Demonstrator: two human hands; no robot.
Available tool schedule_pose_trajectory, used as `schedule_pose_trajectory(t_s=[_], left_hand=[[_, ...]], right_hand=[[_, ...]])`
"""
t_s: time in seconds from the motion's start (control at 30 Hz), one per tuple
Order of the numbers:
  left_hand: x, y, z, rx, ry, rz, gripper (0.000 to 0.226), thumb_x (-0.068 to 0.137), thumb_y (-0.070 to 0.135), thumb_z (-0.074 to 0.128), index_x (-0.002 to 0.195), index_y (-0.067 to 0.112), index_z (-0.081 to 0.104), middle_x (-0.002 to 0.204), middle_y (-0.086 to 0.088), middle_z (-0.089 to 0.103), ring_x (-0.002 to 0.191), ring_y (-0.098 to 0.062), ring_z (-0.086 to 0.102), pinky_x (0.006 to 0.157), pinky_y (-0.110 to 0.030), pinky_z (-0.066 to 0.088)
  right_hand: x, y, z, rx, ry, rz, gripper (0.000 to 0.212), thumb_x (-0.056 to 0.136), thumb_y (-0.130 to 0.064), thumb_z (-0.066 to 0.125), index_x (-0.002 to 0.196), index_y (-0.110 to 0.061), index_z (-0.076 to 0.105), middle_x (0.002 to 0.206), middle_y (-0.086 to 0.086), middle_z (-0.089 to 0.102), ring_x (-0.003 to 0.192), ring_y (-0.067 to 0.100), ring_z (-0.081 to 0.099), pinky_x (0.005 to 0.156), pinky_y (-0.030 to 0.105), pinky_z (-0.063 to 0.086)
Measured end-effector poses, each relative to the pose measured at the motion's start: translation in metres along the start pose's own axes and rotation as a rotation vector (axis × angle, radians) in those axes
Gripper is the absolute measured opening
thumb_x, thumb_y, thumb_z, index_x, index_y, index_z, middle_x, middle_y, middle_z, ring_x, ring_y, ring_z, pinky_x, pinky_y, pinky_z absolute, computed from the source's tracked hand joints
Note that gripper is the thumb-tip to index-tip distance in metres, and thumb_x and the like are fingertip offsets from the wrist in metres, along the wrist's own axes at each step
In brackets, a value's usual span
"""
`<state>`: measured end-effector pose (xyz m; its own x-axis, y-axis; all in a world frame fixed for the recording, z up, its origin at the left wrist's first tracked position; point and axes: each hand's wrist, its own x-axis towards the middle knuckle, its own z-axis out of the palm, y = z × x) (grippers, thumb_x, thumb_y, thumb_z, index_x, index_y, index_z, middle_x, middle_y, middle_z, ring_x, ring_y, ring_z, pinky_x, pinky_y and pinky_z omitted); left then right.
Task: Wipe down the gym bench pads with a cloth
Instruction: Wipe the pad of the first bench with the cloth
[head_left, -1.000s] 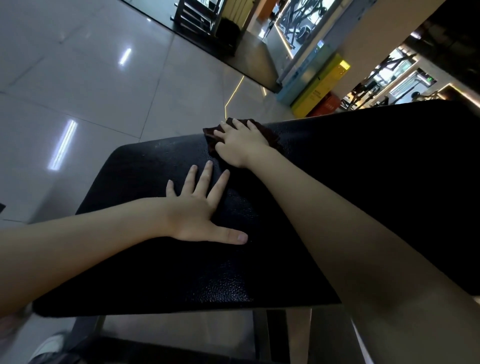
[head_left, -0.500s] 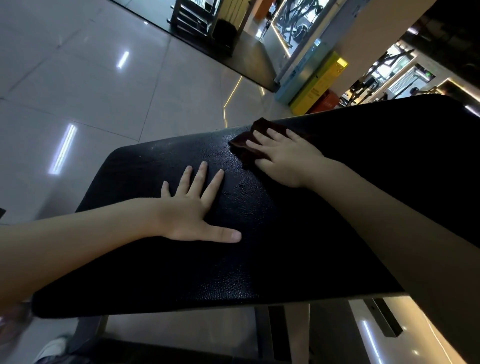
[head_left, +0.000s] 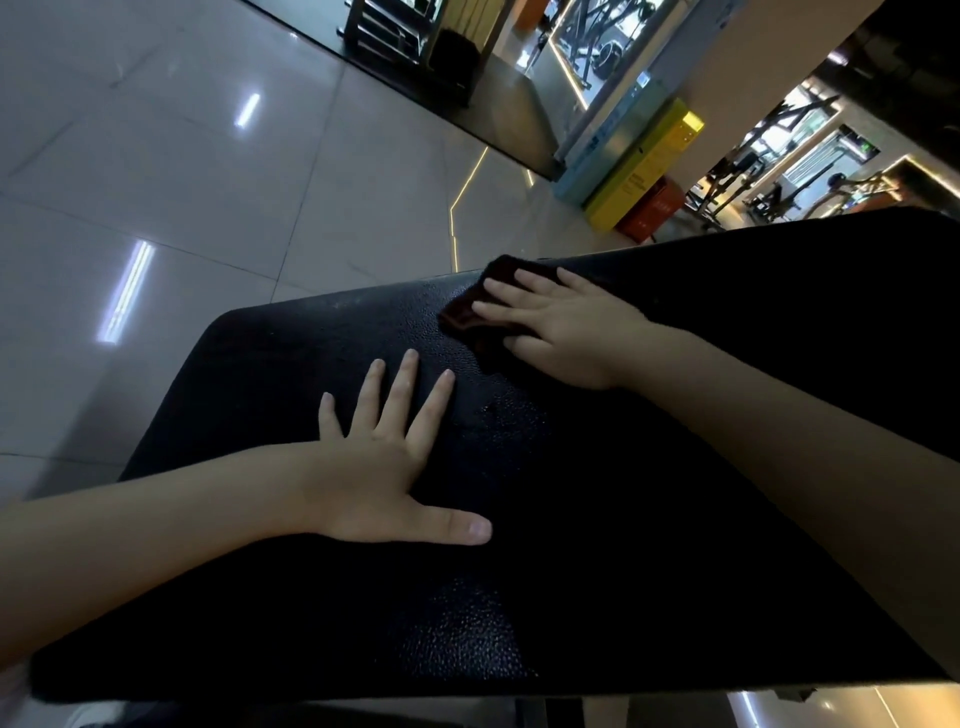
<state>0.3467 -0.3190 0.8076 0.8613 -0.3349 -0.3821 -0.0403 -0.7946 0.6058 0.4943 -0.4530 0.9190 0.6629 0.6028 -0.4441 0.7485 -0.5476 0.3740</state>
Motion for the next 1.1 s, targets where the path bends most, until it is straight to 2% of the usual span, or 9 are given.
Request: schedule_pose_trajectory(t_s=[0.17,0.3,0.47,0.6,0.73,0.8,0.93,1.03,1.1], left_hand=[[-0.002,-0.001,0.003,-0.039,0.042,0.011,0.136,0.026,0.106,0.013,0.127,0.042,-0.049,0.133,0.006,-0.060,0.127,-0.025,-0.052,0.110,-0.064,-0.016],[-0.009,-0.001,-0.001,-0.063,0.050,0.019,0.132,0.033,0.102,0.025,0.132,0.045,-0.042,0.140,0.009,-0.054,0.133,-0.021,-0.045,0.113,-0.063,-0.012],[-0.019,-0.016,-0.016,-0.005,-0.075,0.004,0.141,0.033,0.091,0.059,0.125,0.053,-0.041,0.139,0.015,-0.052,0.134,-0.018,-0.041,0.116,-0.057,0.002],[-0.021,-0.019,-0.012,-0.029,-0.070,0.013,0.147,0.020,0.093,0.054,0.124,0.053,-0.042,0.140,0.012,-0.052,0.135,-0.023,-0.039,0.117,-0.051,0.006],[-0.016,-0.023,-0.007,-0.031,-0.033,0.016,0.147,0.015,0.096,0.050,0.121,0.057,-0.044,0.140,0.012,-0.052,0.135,-0.026,-0.039,0.115,-0.062,0.007],[-0.016,-0.023,-0.006,-0.038,-0.020,0.016,0.145,0.017,0.095,0.052,0.120,0.058,-0.044,0.139,0.014,-0.053,0.134,-0.024,-0.040,0.111,-0.070,0.005],[-0.015,-0.023,0.000,-0.073,0.024,-0.028,0.151,0.038,0.079,0.072,0.135,0.044,-0.039,0.138,0.017,-0.053,0.135,-0.021,-0.040,0.111,-0.068,0.000],[-0.015,-0.025,0.001,-0.091,0.021,-0.105,0.151,0.024,0.087,0.064,0.125,0.053,-0.043,0.137,0.015,-0.055,0.135,-0.025,-0.040,0.111,-0.067,-0.002],[-0.016,-0.025,0.001,-0.120,0.011,-0.130,0.147,0.018,0.089,0.061,0.116,0.060,-0.045,0.137,0.010,-0.056,0.134,-0.027,-0.041,0.112,-0.067,-0.005]], right_hand=[[0.034,-0.001,-0.004,0.004,0.028,0.047,0.052,0.101,-0.038,0.027,0.152,-0.040,0.015,0.162,-0.012,0.003,0.149,0.012,-0.003,0.120,0.041,-0.007],[0.022,-0.012,-0.004,0.067,-0.003,0.043,0.052,0.102,-0.035,0.029,0.152,-0.037,0.017,0.162,-0.011,0.003,0.149,0.013,-0.003,0.119,0.042,-0.008],[-0.032,-0.036,0.004,0.106,-0.064,-0.107,0.052,0.102,-0.034,0.034,0.151,-0.039,0.018,0.161,-0.014,0.003,0.148,0.010,-0.006,0.119,0.040,-0.009],[-0.085,-0.048,0.015,0.080,-0.108,-0.211,0.054,0.099,-0.041,0.027,0.151,-0.042,0.012,0.159,-0.020,-0.004,0.146,0.005,-0.014,0.116,0.033,-0.015],[-0.124,-0.050,0.022,0.036,-0.148,-0.325,0.073,0.076,-0.051,0.005,0.149,-0.047,0.004,0.156,-0.025,-0.012,0.141,0.002,-0.024,0.112,0.026,-0.023],[-0.127,-0.048,0.023,0.051,-0.170,-0.350,0.074,0.074,-0.049,0.006,0.148,-0.050,0.004,0.155,-0.026,-0.013,0.142,0.002,-0.025,0.111,0.026,-0.025],[-0.110,-0.043,0.020,0.074,-0.152,-0.377,0.079,0.070,-0.047,0.008,0.149,-0.047,0.009,0.153,-0.028,-0.012,0.141,-0.002,-0.022,0.111,0.025,-0.024],[-0.080,-0.040,0.018,0.011,-0.089,-0.359,0.076,0.074,-0.048,0.005,0.151,-0.045,0.009,0.155,-0.026,-0.009,0.143,0.000,-0.016,0.114,0.027,-0.020],[-0.055,-0.037,0.015,-0.034,-0.039,-0.308,0.059,0.092,-0.046,0.014,0.151,-0.044,0.010,0.159,-0.022,-0.005,0.146,0.002,-0.010,0.116,0.031,-0.016]])
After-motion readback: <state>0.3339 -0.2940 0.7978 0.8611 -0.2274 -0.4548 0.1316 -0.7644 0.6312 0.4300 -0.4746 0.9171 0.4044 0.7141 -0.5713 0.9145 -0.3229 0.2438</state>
